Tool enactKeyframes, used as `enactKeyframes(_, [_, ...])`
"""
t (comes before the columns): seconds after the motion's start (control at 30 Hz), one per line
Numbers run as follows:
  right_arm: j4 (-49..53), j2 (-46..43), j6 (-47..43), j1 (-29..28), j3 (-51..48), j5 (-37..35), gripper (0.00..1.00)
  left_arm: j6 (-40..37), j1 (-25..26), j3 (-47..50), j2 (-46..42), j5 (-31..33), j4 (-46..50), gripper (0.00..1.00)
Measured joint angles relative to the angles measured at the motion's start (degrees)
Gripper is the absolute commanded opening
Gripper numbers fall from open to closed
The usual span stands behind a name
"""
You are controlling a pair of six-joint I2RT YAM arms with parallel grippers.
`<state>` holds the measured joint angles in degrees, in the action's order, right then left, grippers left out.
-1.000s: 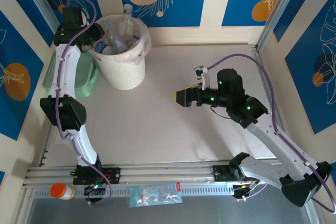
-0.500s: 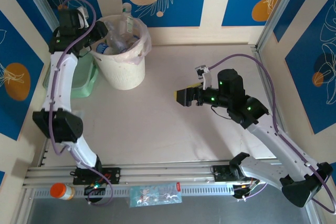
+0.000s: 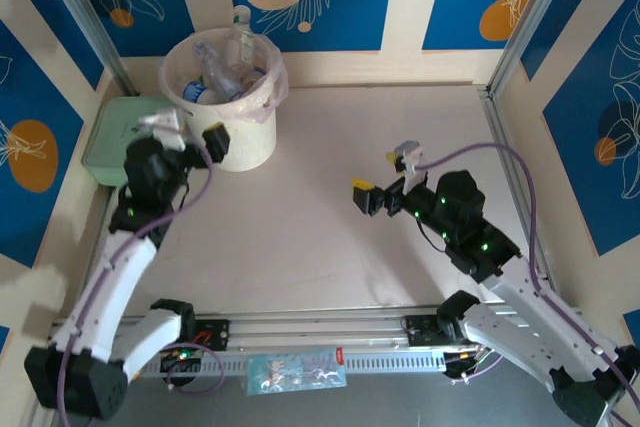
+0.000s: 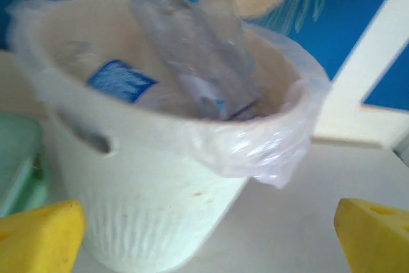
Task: Put the plastic bottles in the bin
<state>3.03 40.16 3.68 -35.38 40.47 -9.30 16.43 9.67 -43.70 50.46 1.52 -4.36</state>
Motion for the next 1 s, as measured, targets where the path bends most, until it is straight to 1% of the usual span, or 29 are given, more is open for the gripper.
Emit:
enactKeyframes(0.07, [-6.1,-1.9,-4.3,1.0,-6.1,-2.0,0.99,-3.5,0.2,13.3,-4.2,3.8,-14.1,0.99])
enactKeyframes(0.1, [-8.6,-2.1,-5.6,1.8,-8.3,-2.9,0.99,-5.7,0.3,18.8,-4.5,5.0,-21.5,0.99])
enactKeyframes(0.17, [-13.4,-1.8,-7.8,5.1,-12.4,-4.3,0.99,-12.7,0.4,30.0,-1.4,5.1,-37.1,0.99])
enactKeyframes(0.23, [-17.4,-1.1,-8.8,8.4,-15.7,-4.5,0.99,-19.1,0.4,37.1,4.5,4.5,-45.1,0.99])
enactKeyframes(0.3, [-22.4,0.9,-9.3,11.9,-18.7,-4.7,0.99,-21.4,0.4,40.1,7.5,5.9,-46.7,0.99])
enactKeyframes(0.37, [-27.1,5.5,-9.2,15.5,-20.4,-5.7,0.99,-22.5,0.4,39.7,8.5,7.8,-47.1,0.99])
enactKeyframes(0.43, [-29.6,11.0,-8.6,18.5,-20.6,-6.6,0.99,-23.5,0.3,38.4,10.2,9.0,-48.1,0.99])
enactKeyframes(0.6, [-33.0,23.9,-7.0,24.6,-19.7,-8.3,0.99,-23.3,-0.2,35.2,22.1,13.1,-52.5,0.99])
enactKeyframes(0.67, [-33.7,28.8,-4.5,28.0,-19.0,-8.3,0.99,-22.1,-0.6,33.7,25.6,14.7,-51.7,0.99])
enactKeyframes(0.73, [-35.0,32.1,-2.0,31.3,-19.0,-7.8,0.99,-20.8,-1.6,32.0,28.4,15.1,-52.3,0.99])
enactKeyframes(0.8, [-36.8,35.0,0.5,34.3,-19.0,-7.2,0.99,-19.6,-2.9,30.7,33.0,14.5,-56.3,0.99])
enactKeyframes(0.87, [-42.1,38.9,3.4,37.1,-19.6,-5.5,0.99,-18.5,-4.4,30.2,38.0,13.3,-59.3,0.99])
enactKeyframes(0.97, [-44.4,42.0,4.9,38.1,-19.8,-3.3,0.99,-17.4,-5.7,29.9,39.4,11.6,-57.5,0.99])
enactKeyframes(1.0, [-48.9,44.0,4.9,37.7,-20.3,-2.1,0.99,-17.3,-5.9,29.3,39.4,11.0,-57.2,0.99])
